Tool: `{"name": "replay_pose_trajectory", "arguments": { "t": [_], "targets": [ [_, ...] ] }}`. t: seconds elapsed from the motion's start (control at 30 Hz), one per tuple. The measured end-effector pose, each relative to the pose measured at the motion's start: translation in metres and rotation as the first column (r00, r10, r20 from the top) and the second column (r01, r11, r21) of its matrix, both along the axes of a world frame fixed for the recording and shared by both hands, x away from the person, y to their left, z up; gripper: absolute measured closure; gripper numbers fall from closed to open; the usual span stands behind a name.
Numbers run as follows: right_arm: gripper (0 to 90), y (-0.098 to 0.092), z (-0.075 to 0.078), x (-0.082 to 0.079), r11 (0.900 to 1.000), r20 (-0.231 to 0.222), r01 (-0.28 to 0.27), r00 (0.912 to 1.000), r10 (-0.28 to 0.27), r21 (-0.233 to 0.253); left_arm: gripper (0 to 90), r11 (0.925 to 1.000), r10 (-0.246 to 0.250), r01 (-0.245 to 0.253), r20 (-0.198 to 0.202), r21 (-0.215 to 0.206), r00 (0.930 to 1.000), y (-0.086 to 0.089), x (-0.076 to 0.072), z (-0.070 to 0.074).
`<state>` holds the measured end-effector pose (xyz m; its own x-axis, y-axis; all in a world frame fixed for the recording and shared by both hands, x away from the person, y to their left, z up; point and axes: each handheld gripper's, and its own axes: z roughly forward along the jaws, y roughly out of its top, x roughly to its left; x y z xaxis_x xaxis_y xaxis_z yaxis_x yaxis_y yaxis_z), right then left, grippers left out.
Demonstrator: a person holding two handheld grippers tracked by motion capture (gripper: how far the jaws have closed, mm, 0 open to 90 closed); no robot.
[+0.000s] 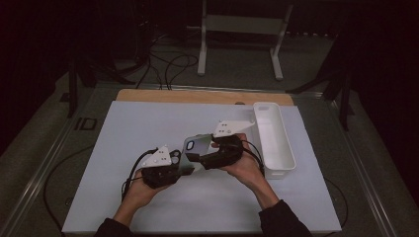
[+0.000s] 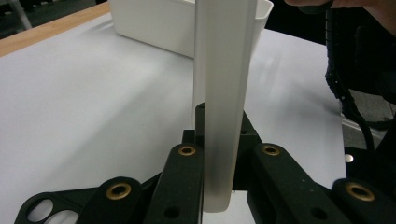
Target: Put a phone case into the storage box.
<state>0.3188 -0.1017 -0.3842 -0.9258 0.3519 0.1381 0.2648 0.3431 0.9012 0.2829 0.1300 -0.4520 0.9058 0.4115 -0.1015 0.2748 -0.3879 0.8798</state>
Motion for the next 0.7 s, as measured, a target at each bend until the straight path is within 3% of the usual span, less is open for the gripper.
{"name": "replay_pose_trajectory", "arguments": {
  "t": [0.27,0.7],
  "targets": [
    [18.9,-0.0049,-0.0008,0.0018,0.998,-0.008,0.059,0.9982,-0.059,0.004,86.2,0.9995,0.032,-0.032,0.014,-0.001,0.9994,0.0026,0.0003,0.0017],
    [9.5,-0.0075,-0.0030,-0.0024,0.993,-0.003,0.116,0.9933,-0.116,-0.032,86.0,0.9947,0.102,-0.102,0.021,0.010,0.9945,0.0046,0.0015,0.0022]
  ]
}}
